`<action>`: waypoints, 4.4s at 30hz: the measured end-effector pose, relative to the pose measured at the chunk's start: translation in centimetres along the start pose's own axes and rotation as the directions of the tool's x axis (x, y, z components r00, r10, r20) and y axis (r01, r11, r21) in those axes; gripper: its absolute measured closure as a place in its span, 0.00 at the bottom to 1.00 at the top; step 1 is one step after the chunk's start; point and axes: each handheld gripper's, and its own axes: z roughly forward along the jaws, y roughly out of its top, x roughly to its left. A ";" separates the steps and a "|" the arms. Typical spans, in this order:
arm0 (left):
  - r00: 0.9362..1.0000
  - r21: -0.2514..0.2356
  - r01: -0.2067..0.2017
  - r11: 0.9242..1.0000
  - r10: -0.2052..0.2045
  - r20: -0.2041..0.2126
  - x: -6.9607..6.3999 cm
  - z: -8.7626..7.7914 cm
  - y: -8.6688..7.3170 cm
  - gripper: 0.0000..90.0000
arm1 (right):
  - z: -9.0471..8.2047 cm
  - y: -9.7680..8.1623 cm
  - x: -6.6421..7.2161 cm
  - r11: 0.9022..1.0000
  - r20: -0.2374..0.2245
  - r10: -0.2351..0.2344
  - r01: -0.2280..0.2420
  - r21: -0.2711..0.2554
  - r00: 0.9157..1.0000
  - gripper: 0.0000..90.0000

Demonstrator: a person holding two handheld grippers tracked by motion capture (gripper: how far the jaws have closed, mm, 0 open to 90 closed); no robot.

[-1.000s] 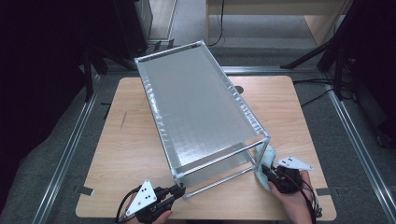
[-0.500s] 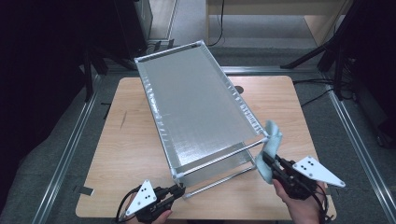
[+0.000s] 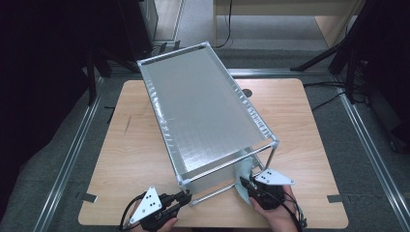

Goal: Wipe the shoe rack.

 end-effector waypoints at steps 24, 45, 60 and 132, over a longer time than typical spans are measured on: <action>1.000 -0.004 0.002 1.000 -0.002 0.002 0.0 0.0 0.0 0.90 | -1.3 -0.6 -3.3 0.951 0.252 0.309 -0.296 -0.088 0.917 0.88; 1.000 -0.004 0.002 1.000 -0.002 0.005 0.1 0.0 -0.1 0.90 | -2.6 0.1 -4.2 0.955 0.221 0.292 -0.272 -0.117 0.930 0.88; 1.000 -0.007 0.004 1.000 -0.004 0.008 0.2 0.0 -0.1 0.90 | -2.9 1.0 -3.6 0.956 0.252 0.292 -0.272 -0.114 0.923 0.88; 0.999 0.001 0.025 1.000 -0.025 0.022 0.3 0.1 0.0 0.88 | 3.3 0.5 -2.0 0.996 0.288 0.088 -0.094 0.006 0.953 0.89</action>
